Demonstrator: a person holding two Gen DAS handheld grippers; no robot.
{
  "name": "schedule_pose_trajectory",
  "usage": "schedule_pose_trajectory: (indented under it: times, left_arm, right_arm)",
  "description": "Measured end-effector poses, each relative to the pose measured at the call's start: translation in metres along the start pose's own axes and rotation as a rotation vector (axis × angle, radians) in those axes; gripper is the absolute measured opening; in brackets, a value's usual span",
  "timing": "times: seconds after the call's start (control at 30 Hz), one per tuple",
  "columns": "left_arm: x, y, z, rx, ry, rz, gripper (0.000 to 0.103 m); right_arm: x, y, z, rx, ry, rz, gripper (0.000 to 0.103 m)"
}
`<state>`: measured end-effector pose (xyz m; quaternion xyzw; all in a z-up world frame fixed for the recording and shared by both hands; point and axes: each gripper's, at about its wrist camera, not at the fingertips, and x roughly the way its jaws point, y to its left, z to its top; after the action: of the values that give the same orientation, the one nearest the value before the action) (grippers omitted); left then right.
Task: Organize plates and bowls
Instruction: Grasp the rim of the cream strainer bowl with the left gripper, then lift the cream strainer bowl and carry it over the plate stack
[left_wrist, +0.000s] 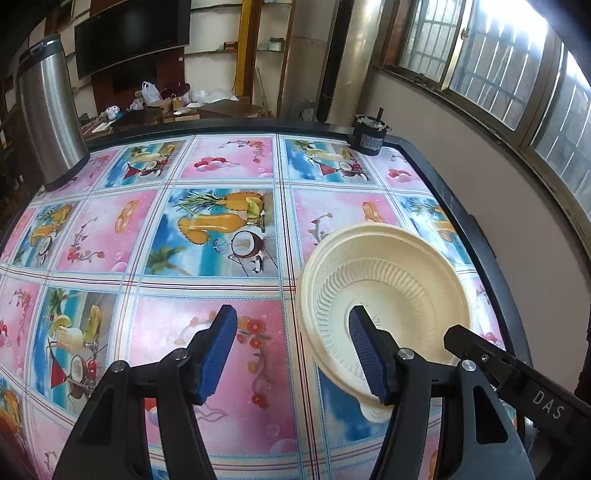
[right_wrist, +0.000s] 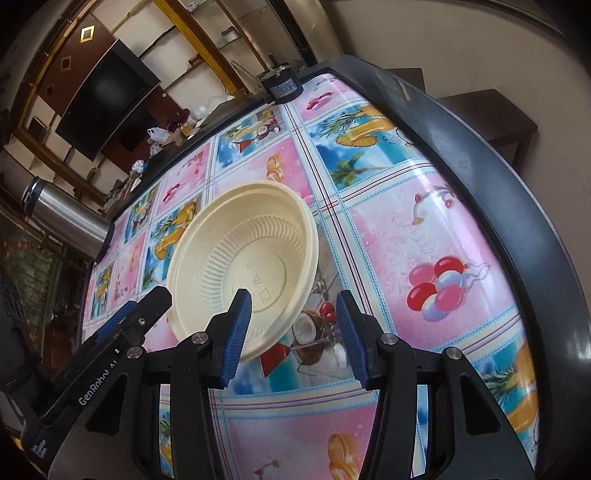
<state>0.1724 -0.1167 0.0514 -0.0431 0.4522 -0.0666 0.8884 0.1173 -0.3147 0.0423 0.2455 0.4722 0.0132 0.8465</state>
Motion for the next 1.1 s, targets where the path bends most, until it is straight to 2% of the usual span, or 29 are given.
schedule_pose_trajectory:
  times: [0.17, 0.23, 0.27, 0.3, 0.33, 0.4, 0.47, 0.5, 0.6, 0.67, 0.8, 1.1]
  left_arm:
    - [0.027, -0.004, -0.006, -0.004, 0.071, -0.003, 0.063]
    - [0.034, -0.007, -0.011, 0.015, 0.105, 0.012, 0.062]
    - [0.036, -0.007, -0.013, 0.017, 0.112, 0.006, 0.059]
    - [0.033, -0.009, -0.015, 0.034, 0.097, 0.015, 0.053]
    - [0.032, -0.011, -0.015, 0.045, 0.105, 0.014, 0.043]
    - [0.03, -0.014, -0.016, 0.058, 0.115, 0.024, 0.036]
    - [0.029, -0.016, -0.017, 0.062, 0.13, 0.012, 0.023]
    - [0.028, -0.017, -0.018, 0.065, 0.128, 0.014, 0.022]
    - [0.026, -0.018, -0.022, 0.081, 0.13, 0.03, 0.022]
    - [0.022, -0.014, -0.026, 0.082, 0.13, 0.032, 0.022]
    - [0.01, -0.005, -0.039, 0.094, 0.139, 0.03, 0.022]
    - [-0.03, 0.021, -0.088, 0.088, 0.134, 0.051, 0.022]
  right_arm:
    - [0.015, 0.004, 0.006, -0.043, 0.006, -0.018, 0.047]
    - [0.02, 0.003, 0.006, -0.044, 0.015, -0.03, 0.042]
    - [0.022, 0.001, 0.005, -0.041, 0.016, -0.035, 0.04]
    - [0.023, -0.001, 0.004, -0.039, 0.018, -0.038, 0.04]
    - [0.024, -0.002, 0.003, -0.043, 0.021, -0.04, 0.04]
    - [0.025, -0.002, 0.001, -0.059, 0.023, -0.049, 0.036]
    - [0.024, 0.0, 0.001, -0.088, 0.015, -0.078, 0.033]
    - [0.024, 0.002, 0.001, -0.1, 0.015, -0.084, 0.027]
    - [0.023, 0.012, -0.002, -0.154, 0.022, -0.093, 0.018]
    - [0.019, 0.019, -0.008, -0.188, 0.02, -0.107, 0.018]
    - [0.009, 0.023, -0.023, -0.207, 0.024, -0.079, 0.018]
    - [-0.014, 0.039, -0.084, -0.247, 0.053, -0.046, 0.019]
